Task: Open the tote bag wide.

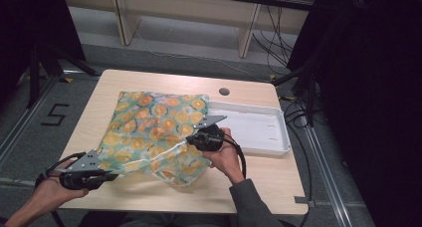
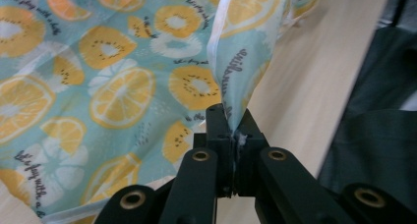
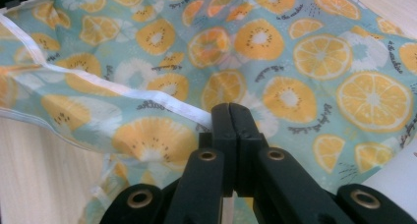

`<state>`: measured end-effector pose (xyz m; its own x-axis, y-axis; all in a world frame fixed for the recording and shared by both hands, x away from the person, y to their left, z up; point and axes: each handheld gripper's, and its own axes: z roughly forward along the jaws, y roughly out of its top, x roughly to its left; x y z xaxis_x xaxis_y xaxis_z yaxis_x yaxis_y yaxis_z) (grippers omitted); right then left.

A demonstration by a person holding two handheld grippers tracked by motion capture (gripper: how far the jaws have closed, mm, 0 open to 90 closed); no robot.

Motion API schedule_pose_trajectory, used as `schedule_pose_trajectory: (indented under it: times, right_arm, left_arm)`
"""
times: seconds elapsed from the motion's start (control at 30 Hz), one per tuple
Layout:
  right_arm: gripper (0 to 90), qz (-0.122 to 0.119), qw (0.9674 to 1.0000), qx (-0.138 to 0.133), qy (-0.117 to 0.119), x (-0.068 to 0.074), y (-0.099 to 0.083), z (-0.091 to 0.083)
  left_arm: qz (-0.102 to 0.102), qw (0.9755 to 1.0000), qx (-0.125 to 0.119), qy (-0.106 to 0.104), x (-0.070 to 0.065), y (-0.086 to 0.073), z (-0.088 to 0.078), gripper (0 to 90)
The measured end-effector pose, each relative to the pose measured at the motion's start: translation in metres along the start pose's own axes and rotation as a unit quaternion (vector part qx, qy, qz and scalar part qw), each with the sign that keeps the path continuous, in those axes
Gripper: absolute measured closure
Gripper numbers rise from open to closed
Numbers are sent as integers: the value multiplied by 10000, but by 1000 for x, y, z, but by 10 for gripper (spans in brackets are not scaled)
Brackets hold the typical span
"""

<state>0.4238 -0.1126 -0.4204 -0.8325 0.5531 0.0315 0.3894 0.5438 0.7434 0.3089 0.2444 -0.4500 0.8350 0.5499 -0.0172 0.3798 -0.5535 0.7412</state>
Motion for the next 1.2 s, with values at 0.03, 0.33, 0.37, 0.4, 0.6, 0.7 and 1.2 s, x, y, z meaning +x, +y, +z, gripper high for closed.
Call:
schedule_pose_trajectory:
  times: [0.03,0.33,0.37,0.4,0.6,0.7,1.2]
  right_arm:
    - [900,0,10000,0,0,0,0,0]
    - [900,-238,9997,52,52,10,-9,-15]
    - [900,-238,9997,52,52,10,-9,-15]
    - [900,-208,9998,19,75,10,-12,-15]
    - [900,-209,9998,16,-44,5,-11,-22]
    - [900,-139,9999,-67,-79,3,-10,-20]
    - [823,218,9981,24,-578,-21,-14,-18]
  left_arm:
    - [0,10000,0,0,0,0,0,882]
    - [169,9987,-30,-475,-25,14,-7,885]
    - [169,9987,-30,-475,-25,14,-7,884]
    - [190,9987,-26,-472,-26,16,-8,885]
    - [124,9989,-266,-354,-16,33,-10,885]
    - [-13,9988,-410,-252,-4,46,-11,885]
    - [-499,9980,-399,-25,76,93,23,887]
